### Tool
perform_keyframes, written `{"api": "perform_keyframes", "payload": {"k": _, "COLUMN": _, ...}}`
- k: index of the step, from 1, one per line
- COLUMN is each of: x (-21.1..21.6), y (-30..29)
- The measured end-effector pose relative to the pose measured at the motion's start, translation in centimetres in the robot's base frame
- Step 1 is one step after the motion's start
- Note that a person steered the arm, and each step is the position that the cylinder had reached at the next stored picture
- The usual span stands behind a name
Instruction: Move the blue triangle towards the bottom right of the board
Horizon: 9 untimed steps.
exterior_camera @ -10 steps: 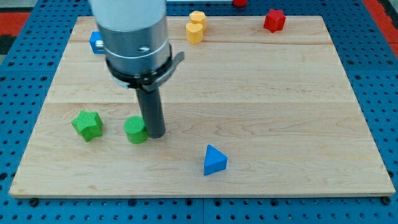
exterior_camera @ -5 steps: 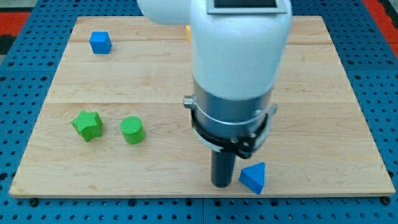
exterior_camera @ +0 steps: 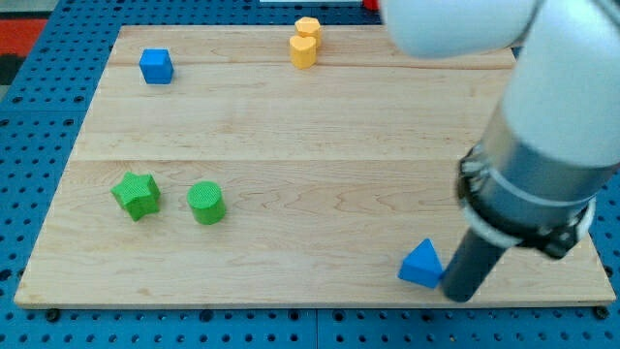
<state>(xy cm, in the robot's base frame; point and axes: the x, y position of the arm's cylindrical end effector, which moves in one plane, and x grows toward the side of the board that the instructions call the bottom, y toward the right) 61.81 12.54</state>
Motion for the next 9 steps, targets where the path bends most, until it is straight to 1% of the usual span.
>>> {"api": "perform_keyframes", "payload": {"k": 1, "x": -0.2, "y": -1.7}}
{"api": "perform_keyframes", "payload": {"k": 2, "x": -4.0, "y": -2.6}}
{"api": "perform_keyframes", "payload": {"k": 3, "x": -6.0, "y": -2.6}}
{"api": "perform_keyframes", "payload": {"k": 4, "x": -3.9, "y": -3.7}}
{"api": "perform_keyframes", "payload": {"k": 5, "x": -4.5, "y": -7.5}}
{"api": "perform_keyframes", "payload": {"k": 6, "x": -7.0, "y": -9.4}}
{"api": "perform_keyframes", "payload": {"k": 7, "x": -11.0, "y": -9.2}}
{"api": "perform_keyframes", "payload": {"k": 8, "x": -11.7, "y": -6.0}}
{"api": "perform_keyframes", "payload": {"k": 9, "x": -12.1, "y": -1.0}}
